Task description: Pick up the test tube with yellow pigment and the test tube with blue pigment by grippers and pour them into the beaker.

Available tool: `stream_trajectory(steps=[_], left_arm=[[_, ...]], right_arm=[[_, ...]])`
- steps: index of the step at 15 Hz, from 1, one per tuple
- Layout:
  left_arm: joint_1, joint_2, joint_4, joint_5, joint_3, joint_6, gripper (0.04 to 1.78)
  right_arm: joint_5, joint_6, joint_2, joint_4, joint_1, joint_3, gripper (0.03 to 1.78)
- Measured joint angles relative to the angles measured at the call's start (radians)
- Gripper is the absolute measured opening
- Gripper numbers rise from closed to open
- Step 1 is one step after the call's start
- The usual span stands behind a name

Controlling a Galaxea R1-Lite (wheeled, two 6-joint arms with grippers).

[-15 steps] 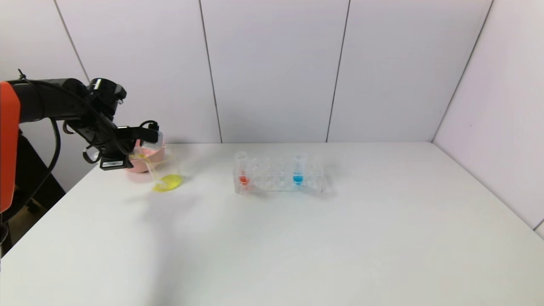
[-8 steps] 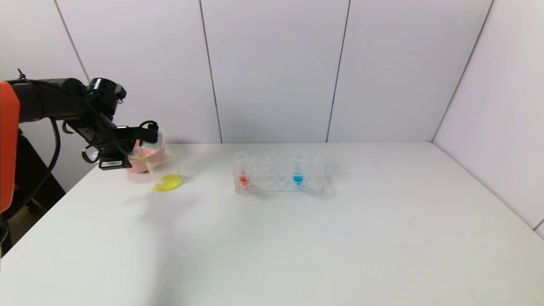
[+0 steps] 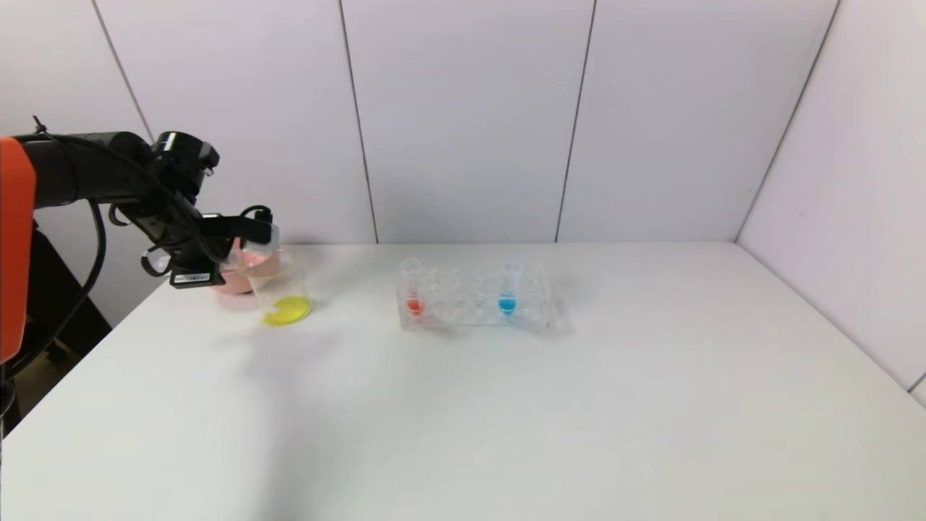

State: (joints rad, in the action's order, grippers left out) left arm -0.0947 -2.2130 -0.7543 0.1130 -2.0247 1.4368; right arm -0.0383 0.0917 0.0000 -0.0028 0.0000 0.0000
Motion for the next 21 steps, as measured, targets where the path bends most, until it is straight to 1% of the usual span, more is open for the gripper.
stream_trajectory(steps=[5,9,21], left_arm=[[0.0,0.001,-0.001,0.001,0.0,0.0,0.54],[0.004,0.004,-0.001,0.036,0.0,0.0,0.54],[0.006,0.009,-0.002,0.043,0.0,0.002,0.54]], right_arm=[[0.0,0.0,0.0,0.0,0.0,0.0,1.71],[0.0,0.0,0.0,0.0,0.0,0.0,1.71],[0.0,0.0,0.0,0.0,0.0,0.0,1.71]])
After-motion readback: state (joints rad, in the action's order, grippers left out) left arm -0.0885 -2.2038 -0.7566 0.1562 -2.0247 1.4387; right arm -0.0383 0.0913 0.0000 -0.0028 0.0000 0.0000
